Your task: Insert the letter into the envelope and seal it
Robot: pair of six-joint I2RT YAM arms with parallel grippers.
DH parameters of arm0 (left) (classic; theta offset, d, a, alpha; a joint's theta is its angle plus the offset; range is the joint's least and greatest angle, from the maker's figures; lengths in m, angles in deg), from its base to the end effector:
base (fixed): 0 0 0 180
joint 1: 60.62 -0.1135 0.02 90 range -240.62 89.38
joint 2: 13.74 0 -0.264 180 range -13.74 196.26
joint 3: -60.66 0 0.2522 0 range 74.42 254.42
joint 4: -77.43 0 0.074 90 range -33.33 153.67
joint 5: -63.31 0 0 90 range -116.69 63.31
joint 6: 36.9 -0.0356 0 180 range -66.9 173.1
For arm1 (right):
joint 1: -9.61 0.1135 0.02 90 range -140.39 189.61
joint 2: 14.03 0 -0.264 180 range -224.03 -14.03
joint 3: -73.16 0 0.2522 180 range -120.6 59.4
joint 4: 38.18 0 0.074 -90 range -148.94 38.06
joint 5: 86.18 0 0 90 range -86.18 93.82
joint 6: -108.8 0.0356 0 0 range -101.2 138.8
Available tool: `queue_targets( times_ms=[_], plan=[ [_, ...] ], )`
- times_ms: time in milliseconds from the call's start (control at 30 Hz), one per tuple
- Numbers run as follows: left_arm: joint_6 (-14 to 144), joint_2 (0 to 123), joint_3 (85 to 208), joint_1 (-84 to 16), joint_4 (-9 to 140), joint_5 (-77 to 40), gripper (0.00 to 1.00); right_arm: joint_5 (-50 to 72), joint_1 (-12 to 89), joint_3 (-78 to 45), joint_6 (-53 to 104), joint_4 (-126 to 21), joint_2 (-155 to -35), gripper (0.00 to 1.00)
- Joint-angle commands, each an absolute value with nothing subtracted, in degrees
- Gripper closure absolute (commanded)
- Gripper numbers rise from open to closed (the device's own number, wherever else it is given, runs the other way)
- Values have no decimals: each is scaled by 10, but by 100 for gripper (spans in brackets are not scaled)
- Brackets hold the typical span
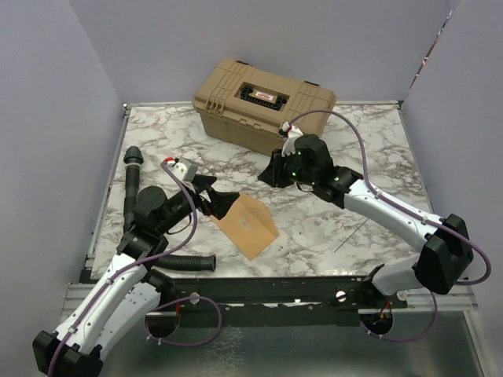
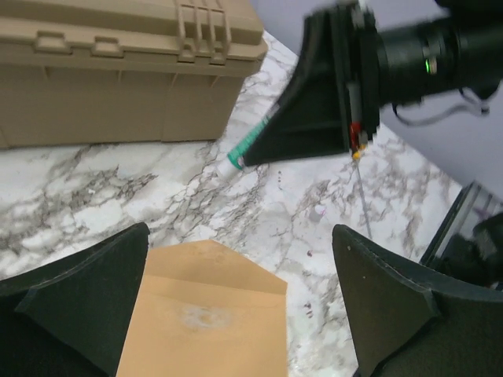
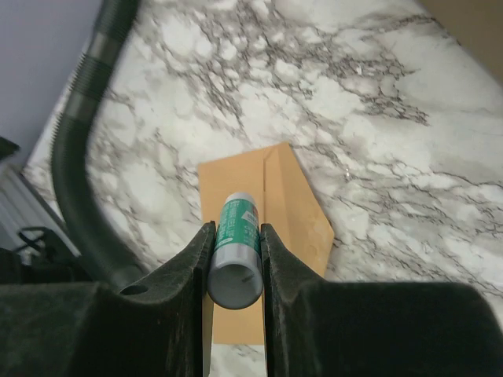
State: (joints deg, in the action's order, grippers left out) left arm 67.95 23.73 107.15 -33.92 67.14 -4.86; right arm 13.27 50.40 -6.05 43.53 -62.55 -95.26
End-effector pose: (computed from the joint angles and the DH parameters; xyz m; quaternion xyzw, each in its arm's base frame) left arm 0.1429 -0.0867 0.3113 0.2042 0.6845 -0.3701 0.5939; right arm 0.2457 0.2197 0.3170 -0.1613 0.8326 0.3431 0.4038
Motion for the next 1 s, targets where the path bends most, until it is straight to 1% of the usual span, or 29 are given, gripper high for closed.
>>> queue_targets(
  times_ms=[0, 33, 133, 200, 300, 433, 500, 700, 833, 967],
  plan=[
    [828, 247, 1047, -340, 660, -155, 7, 46, 548, -34, 339, -622, -934, 100],
    [850, 259, 1042, -339, 660, -162, 11, 42, 560, -40, 337, -639, -938, 100],
    [893, 310, 1029, -339, 664, -173, 23, -22, 613, -61, 352, -690, -958, 100],
    [917, 350, 1028, -339, 664, -189, 38, -64, 654, -71, 376, -718, -978, 100],
    [951, 412, 1030, -339, 674, -195, 51, -97, 693, -67, 414, -728, -1003, 100],
    [969, 474, 1034, -338, 693, -201, 62, -137, 722, -66, 435, -721, -1038, 100],
    [979, 495, 1033, -338, 694, -215, 70, -152, 730, -68, 443, -719, -1055, 100],
    [998, 552, 1015, -337, 701, -222, 89, -164, 740, -41, 464, -664, -1089, 100],
    [1001, 589, 979, -337, 737, -220, 91, -175, 743, -68, 510, -670, -1130, 100],
    [1008, 610, 974, -337, 734, -214, 92, -194, 754, -112, 530, -704, -1183, 100]
  ],
)
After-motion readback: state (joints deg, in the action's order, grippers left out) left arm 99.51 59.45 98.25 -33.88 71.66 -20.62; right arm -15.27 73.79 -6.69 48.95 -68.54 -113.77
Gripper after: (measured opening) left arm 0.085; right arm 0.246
